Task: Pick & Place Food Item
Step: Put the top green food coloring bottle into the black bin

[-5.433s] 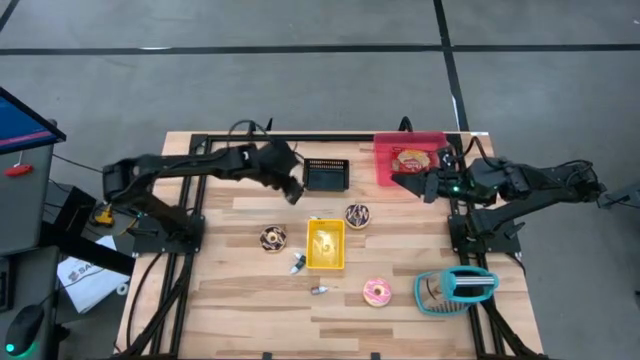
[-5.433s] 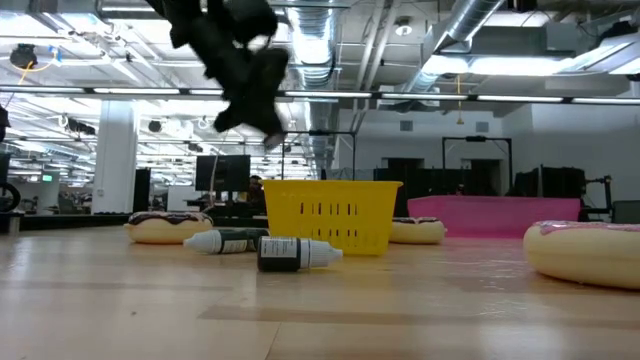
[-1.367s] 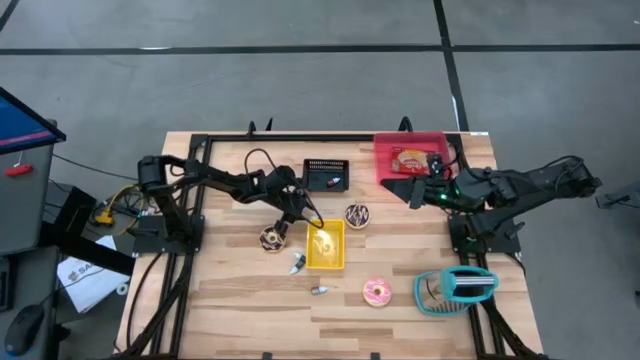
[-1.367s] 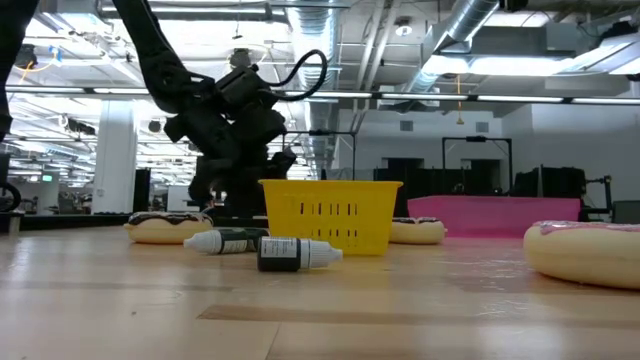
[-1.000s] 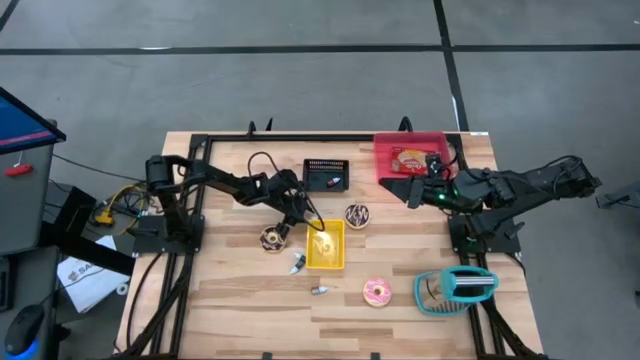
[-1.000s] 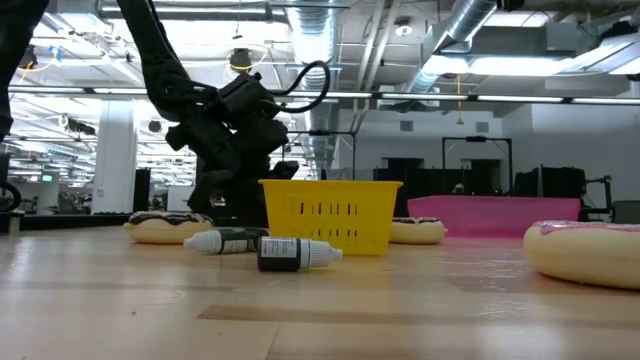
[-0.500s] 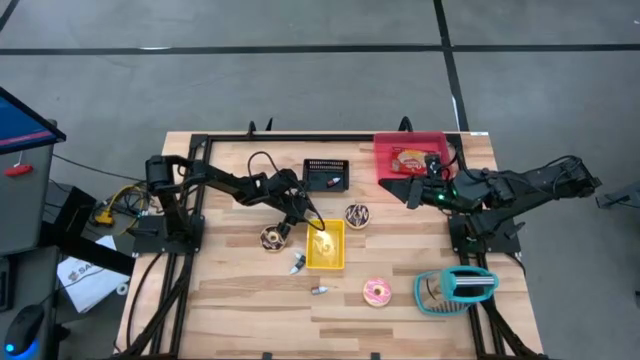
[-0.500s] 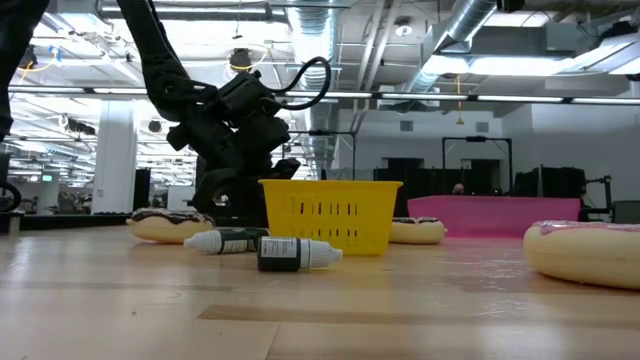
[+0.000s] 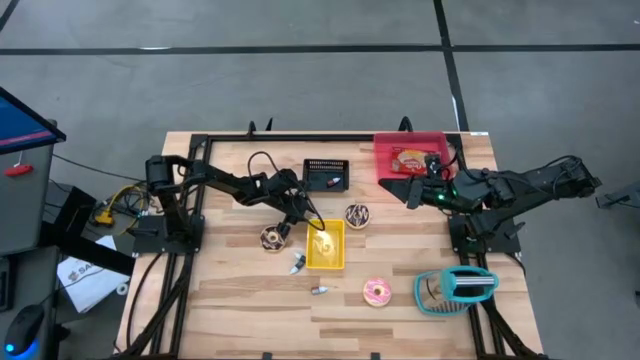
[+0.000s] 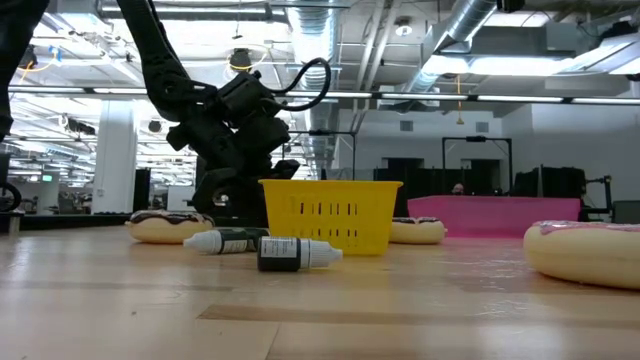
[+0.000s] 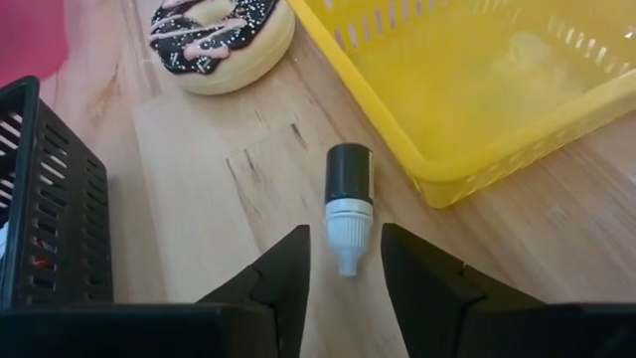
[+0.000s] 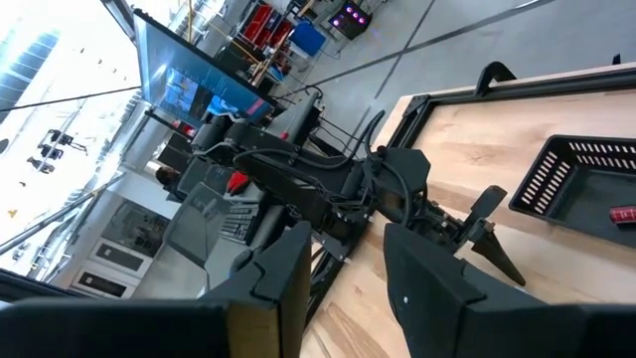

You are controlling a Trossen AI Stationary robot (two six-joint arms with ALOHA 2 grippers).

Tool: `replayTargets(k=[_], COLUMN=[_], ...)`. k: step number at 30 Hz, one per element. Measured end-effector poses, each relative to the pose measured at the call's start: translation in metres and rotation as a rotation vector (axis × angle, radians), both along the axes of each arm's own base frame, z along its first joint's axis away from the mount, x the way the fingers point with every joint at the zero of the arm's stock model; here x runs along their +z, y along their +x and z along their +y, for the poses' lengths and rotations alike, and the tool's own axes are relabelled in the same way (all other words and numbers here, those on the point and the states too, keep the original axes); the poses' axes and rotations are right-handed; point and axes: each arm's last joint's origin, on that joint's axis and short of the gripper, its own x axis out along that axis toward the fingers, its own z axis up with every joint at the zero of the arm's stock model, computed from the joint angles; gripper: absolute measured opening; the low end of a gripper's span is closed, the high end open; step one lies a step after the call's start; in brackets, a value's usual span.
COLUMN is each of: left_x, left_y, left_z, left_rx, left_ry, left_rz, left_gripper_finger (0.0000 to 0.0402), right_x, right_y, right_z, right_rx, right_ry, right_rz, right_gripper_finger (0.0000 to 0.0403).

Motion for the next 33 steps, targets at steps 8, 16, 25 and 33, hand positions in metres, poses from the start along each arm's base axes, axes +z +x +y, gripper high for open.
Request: replayTargets(k=[8, 16, 25, 33], left_x=[-0.002, -0.002, -0.002, 0.009], left_y=[-0.002, -0.002, -0.002, -0.004], left_z=[-0.001, -0.001, 0.000, 0.000], left_rx=[0.004, 0.021, 0.029, 0.062], left_ry=[-0.013, -0.028, -0.023, 0.014], left_rz=[0.030, 0.036, 0.040, 0.030], left_gripper_finger=[0.0056, 0.0010, 0.0041, 0.0102], right_x=[0.000, 0.000, 0.000, 0.000], right_y=[0.000, 0.000, -0.001, -0.002], right_z=[0.000, 0.000, 0.003, 0.008], right_rx=[0.000, 0.000, 0.015, 0.022], right_ry=[0.000, 0.000, 0.001, 0.010], right_rz=[0.000, 0.000, -0.001, -0.003], right_gripper_finger=[0.0122, 0.0122, 0.0122, 0.0122])
